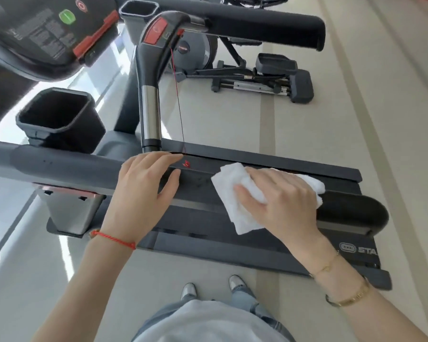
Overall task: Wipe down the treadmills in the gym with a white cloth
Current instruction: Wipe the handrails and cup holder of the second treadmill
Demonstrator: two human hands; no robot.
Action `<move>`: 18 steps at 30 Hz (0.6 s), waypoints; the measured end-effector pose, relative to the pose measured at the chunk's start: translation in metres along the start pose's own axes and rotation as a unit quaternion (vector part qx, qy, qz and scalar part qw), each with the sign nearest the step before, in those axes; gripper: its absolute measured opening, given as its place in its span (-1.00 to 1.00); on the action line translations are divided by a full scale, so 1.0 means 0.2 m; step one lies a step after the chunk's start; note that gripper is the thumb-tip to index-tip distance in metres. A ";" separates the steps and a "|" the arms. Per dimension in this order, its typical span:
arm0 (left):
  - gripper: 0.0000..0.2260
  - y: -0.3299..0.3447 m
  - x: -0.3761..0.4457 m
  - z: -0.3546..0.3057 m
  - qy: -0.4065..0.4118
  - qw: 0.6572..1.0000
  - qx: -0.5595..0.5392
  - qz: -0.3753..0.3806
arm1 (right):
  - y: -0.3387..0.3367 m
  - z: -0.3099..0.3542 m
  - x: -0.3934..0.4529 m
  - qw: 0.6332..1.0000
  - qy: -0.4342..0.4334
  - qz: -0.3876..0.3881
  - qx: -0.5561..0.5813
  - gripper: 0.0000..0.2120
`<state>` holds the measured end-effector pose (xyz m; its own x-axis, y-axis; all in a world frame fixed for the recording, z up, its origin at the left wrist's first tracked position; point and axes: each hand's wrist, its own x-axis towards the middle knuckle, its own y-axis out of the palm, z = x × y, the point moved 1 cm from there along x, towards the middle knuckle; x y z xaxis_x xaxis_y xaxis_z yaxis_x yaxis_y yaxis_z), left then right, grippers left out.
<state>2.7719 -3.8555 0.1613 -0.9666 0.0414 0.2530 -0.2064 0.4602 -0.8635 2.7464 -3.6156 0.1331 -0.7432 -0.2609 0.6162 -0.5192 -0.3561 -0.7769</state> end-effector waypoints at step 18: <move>-0.84 -0.01 0.05 0.14 0.101 0.994 -0.034 0.032 | 0.01 0.13 0.10 0.979 0.166 0.059 -0.098 -0.58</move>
<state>2.7575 -3.8799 0.1530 -0.9258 0.2466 0.2863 -0.1273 0.5098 -0.8508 2.7413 -3.6456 0.1473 -0.8822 0.0277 0.4700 -0.4684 -0.1526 -0.8702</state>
